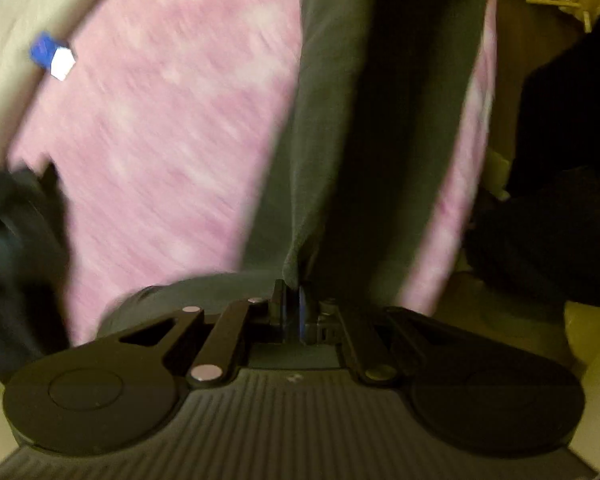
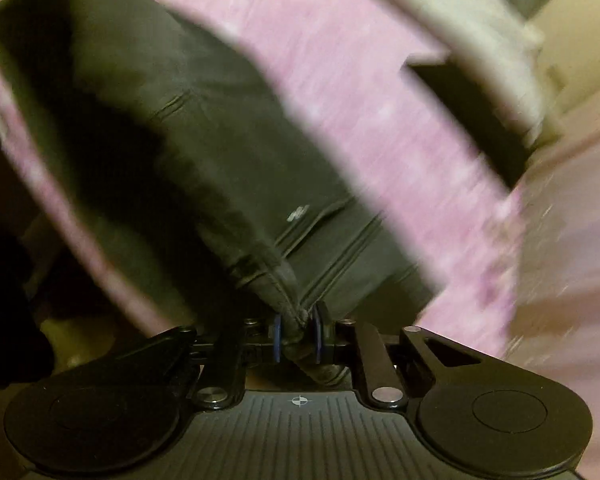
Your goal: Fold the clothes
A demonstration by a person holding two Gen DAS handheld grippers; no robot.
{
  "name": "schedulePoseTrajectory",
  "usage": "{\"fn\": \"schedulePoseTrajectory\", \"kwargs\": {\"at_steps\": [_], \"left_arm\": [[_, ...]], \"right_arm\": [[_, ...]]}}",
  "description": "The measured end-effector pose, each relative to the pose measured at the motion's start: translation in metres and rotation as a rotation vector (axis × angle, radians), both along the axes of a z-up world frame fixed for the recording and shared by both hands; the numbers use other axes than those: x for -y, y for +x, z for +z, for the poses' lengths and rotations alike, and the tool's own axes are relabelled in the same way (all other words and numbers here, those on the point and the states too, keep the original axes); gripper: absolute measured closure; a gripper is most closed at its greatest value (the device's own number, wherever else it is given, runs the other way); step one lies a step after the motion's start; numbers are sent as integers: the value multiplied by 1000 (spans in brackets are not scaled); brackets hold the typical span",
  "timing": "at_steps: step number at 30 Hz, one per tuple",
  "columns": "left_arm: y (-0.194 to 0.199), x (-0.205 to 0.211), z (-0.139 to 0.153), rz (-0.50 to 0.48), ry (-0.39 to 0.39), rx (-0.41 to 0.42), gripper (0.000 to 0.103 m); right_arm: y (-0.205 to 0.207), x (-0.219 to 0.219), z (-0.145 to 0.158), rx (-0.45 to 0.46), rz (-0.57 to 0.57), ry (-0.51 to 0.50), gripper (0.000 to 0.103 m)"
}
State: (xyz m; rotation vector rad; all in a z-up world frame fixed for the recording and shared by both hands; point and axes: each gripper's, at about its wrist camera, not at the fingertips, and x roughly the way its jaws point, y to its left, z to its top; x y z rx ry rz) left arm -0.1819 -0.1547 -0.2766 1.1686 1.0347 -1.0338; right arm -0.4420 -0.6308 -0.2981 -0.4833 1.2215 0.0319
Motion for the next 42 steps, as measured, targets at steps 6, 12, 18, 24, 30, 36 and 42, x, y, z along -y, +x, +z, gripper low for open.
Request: {"fn": "schedulePoseTrajectory", "kwargs": {"at_steps": [6, 12, 18, 24, 30, 36, 42], "left_arm": [[-49, 10, -65, 68, 124, 54, 101], [-45, 26, -69, 131, 169, 91, 101], [-42, 40, -65, 113, 218, 103, 101], [-33, 31, -33, 139, 164, 201, 101], [-32, 46, -35, 83, 129, 262, 102], [-52, 44, -69, 52, 203, 197, 100], [-64, 20, -45, 234, 145, 195, 95]], "right_arm": [[-31, 18, 8, 78, -258, 170, 30], [-70, 85, 16, 326, -916, 602, 30], [-84, 123, -22, 445, -1334, 900, 79], [-61, 147, 31, 520, -1195, 860, 88], [-60, 174, 6, 458, -1138, 764, 89], [-69, 173, -8, 412, -1209, 714, 39], [-42, 134, 46, 484, -1076, 508, 31]]}}
